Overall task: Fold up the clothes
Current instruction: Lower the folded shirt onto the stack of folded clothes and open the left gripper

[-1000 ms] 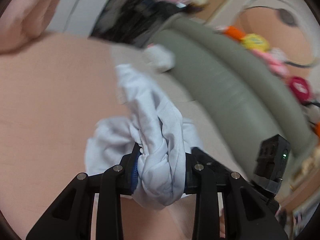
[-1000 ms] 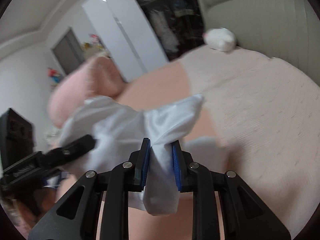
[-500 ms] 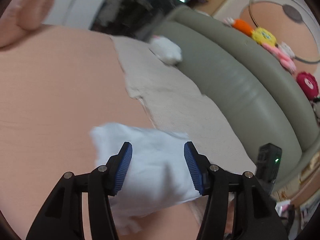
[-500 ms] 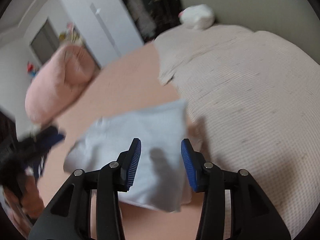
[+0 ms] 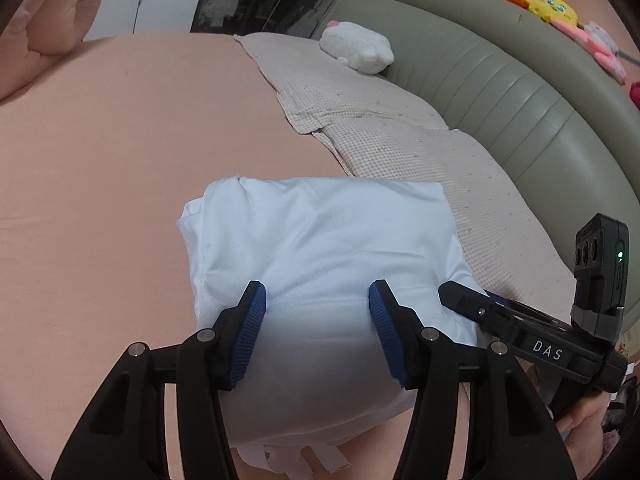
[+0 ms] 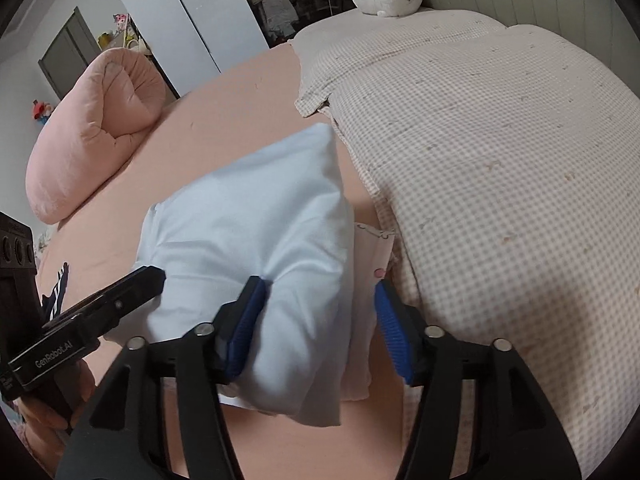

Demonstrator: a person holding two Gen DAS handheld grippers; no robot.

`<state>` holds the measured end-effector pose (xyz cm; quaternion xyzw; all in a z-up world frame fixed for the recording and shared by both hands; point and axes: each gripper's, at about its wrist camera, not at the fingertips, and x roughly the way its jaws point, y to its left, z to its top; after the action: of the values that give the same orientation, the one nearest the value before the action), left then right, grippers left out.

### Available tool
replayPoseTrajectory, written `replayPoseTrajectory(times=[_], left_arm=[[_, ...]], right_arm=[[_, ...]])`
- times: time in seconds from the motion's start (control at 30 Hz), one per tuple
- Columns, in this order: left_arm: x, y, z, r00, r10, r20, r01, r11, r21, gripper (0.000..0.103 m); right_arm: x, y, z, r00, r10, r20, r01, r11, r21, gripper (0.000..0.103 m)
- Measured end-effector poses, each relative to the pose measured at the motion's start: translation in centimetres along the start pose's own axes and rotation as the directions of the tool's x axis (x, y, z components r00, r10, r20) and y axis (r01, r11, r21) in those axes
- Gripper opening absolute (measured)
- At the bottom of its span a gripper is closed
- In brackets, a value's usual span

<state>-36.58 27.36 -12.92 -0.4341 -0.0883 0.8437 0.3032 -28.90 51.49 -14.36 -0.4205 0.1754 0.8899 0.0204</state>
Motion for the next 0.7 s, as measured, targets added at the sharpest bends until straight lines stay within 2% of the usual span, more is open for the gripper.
replayPoseTrajectory(times=[0.1,0.17,0.23,0.3,0.33,0.4,0.47,0.57,0.7], left_arm=[[-2.3,-0.4,1.4,0.999,-0.038,0.025,0.038,0.999,-0.01,0.057],[-5.0,0.1,2.0,0.997,0.009,0.081,-0.009,1.0,-0.01,0.06],[-7.7,1.0,2.4,0.988,0.091,0.125,-0.087,0.995,-0.039,0.07],[-10.5,2.4,2.6,0.972,0.192,0.138,-0.184,0.981,-0.067,0.074],[-11.8,3.1,2.6,0.957,0.254,0.137,-0.246,0.967,-0.07,0.075],[-14.4,4.5,2.6,0.926,0.353,0.131,-0.345,0.935,-0.079,0.075],[-17.4,6.2,2.3,0.904,0.409,0.121,-0.397,0.911,-0.117,0.075],[-22.1,8.0,1.3,0.891,0.436,0.126,-0.416,0.896,-0.157,0.075],[-27.8,8.4,-0.6,0.869,0.474,0.143,-0.456,0.879,-0.141,0.076]], right_arm=[[-1.8,0.9,0.2,0.998,-0.047,0.032,0.048,0.998,-0.034,0.06],[-3.3,2.1,0.6,0.993,-0.105,0.049,0.108,0.992,-0.065,0.063],[-5.2,4.1,0.6,0.984,-0.171,0.052,0.175,0.979,-0.101,0.077],[-8.1,6.9,-0.2,0.977,-0.206,0.059,0.212,0.969,-0.125,0.089],[-9.5,8.1,-0.5,0.979,-0.191,0.069,0.198,0.973,-0.119,0.098],[-12.0,11.0,-1.3,0.984,-0.155,0.089,0.165,0.979,-0.122,0.1],[-14.1,13.7,-2.1,0.985,-0.133,0.105,0.147,0.98,-0.136,0.101],[-16.6,17.4,-3.2,0.984,-0.133,0.118,0.15,0.977,-0.152,0.101],[-18.5,21.5,-4.4,0.983,-0.147,0.114,0.163,0.976,-0.147,0.102]])
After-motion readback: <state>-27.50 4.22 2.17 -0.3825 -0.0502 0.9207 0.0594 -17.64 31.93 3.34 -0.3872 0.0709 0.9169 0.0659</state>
